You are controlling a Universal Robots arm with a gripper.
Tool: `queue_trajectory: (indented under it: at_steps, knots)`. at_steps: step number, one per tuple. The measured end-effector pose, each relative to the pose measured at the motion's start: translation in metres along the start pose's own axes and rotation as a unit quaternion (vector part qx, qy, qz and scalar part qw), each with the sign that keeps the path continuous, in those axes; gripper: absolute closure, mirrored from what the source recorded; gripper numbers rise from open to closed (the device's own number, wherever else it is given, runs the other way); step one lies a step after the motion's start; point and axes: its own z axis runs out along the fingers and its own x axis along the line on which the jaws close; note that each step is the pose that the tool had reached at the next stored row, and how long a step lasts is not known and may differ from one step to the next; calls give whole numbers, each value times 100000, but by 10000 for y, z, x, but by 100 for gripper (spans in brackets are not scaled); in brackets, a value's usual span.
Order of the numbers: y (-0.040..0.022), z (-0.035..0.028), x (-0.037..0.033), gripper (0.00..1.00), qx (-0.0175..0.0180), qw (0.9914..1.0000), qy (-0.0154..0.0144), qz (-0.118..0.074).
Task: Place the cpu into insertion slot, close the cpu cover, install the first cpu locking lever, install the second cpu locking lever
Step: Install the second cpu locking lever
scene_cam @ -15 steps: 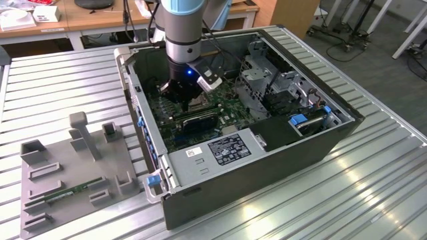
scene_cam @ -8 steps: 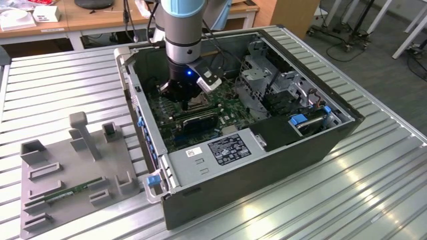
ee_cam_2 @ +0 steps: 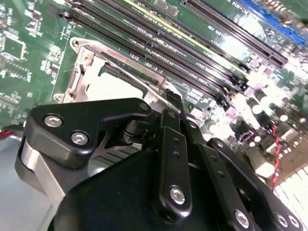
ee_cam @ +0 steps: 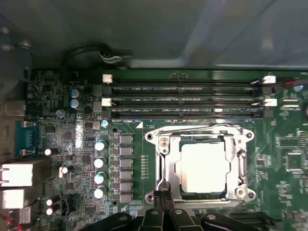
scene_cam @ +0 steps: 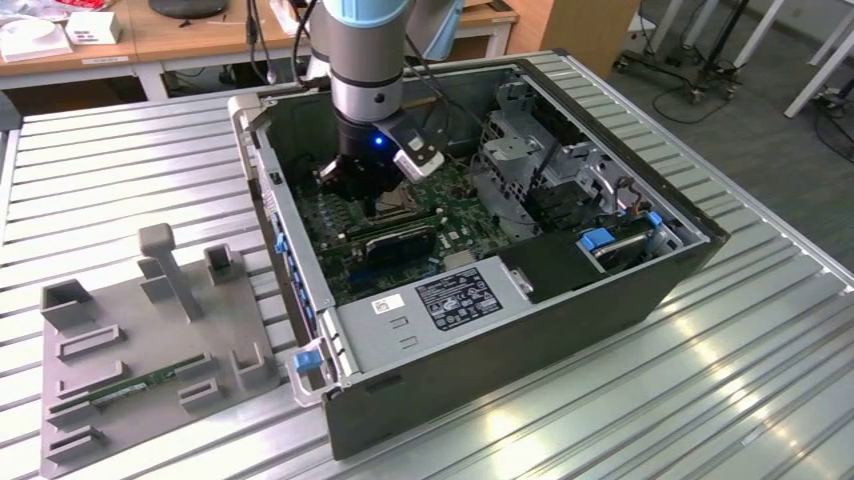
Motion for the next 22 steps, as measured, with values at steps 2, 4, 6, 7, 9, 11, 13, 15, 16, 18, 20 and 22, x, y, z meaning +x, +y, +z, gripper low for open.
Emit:
queue_trajectory:
  at_steps: [2,4,6,7,9,11,13,15,16,18,20,22]
  knots:
    - [4,-64,-3,89,-2,100000,-6,8]
    - [8,-134,-5,89,-11,100000,-7,16]
    - [11,-200,-8,89,3,100000,0,19]
    - [13,-229,-9,89,0,100000,-2,22]
    - [16,-287,-11,89,-1,100000,-6,29]
    - [19,-343,-13,89,1,100000,-2,33]
    - [22,-377,-16,89,2,100000,-3,34]
    - [23,-395,-26,89,-4,100000,-4,23]
    - [24,-396,-41,89,-13,100000,0,32]
    - [25,-396,-89,89,1,100000,56,37]
    - [25,-394,-138,89,6,100000,142,44]
    - [11,-394,-156,89,4,100000,169,44]
